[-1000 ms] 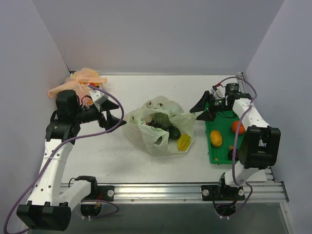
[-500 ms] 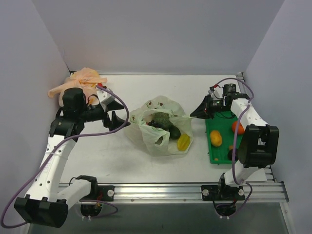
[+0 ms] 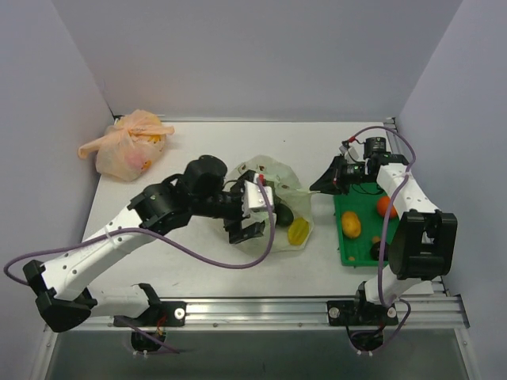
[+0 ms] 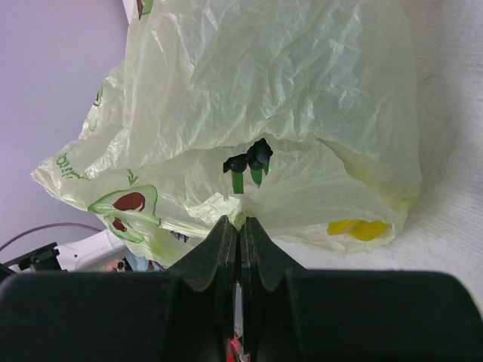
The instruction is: Place the fake fruits into the plastic bag and tie a complex knot
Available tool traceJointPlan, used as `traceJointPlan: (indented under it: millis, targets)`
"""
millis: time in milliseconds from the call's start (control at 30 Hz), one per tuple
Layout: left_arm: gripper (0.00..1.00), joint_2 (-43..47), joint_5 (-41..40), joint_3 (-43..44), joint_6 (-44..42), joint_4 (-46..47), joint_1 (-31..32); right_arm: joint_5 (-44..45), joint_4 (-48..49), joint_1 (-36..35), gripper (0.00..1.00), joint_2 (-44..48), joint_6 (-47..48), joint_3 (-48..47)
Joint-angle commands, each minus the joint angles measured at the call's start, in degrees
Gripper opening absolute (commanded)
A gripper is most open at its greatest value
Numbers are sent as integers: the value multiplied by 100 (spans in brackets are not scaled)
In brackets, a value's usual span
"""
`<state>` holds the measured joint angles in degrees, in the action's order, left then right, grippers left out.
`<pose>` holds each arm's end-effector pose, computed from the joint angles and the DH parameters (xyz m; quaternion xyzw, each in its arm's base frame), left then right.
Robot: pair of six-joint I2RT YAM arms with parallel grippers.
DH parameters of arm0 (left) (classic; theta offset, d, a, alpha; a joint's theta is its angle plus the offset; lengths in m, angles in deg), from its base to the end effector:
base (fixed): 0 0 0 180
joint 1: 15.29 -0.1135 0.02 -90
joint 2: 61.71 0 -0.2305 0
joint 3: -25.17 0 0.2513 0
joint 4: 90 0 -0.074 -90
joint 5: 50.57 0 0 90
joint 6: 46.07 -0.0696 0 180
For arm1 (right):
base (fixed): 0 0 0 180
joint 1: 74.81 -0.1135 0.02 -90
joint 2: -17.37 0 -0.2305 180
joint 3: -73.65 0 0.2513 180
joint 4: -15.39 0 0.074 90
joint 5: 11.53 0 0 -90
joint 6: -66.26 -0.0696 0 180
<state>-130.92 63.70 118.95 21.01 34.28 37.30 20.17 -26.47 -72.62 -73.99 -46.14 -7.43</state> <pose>0.1500 -0.2433 0.3624 0.6030 0.6100 -0.3000 0.4174 0.3426 0.0462 0.2118 0.0215 0.8408 0.5033 0.1981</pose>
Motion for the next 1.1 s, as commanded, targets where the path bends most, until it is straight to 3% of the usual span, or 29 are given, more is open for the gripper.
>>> traceJointPlan:
  millis: [0, 233, 567, 667, 900, 933, 1067]
  targets:
    - [95, -583, -1591, 607, 121, -317, 592, 12, -86, -35, 0, 276, 103, 12]
    - [98, -1848, -3049, 1601, 858, -801, 1172, 109, -113, -53, 0, 293, 112, 3]
    - [96, -2228, -3359, 1127, 1105, -634, 1226, 170, -121, -70, 0, 293, 112, -15]
    - [91, -2307, -3420, 1039, 1114, -529, 1218, 179, -130, -70, 0, 276, 121, -15]
    - [66, -2509, -3429, 986, 1140, -432, 1226, 161, -130, -70, 0, 249, 112, -15]
    - [51, -2518, -3386, 986, 1175, -406, 1218, 161, -122, -79, 0, 249, 112, -23]
    - [14, -2274, -3131, 977, 1193, -274, 1174, 91, -148, -70, 0, 328, 104, -24]
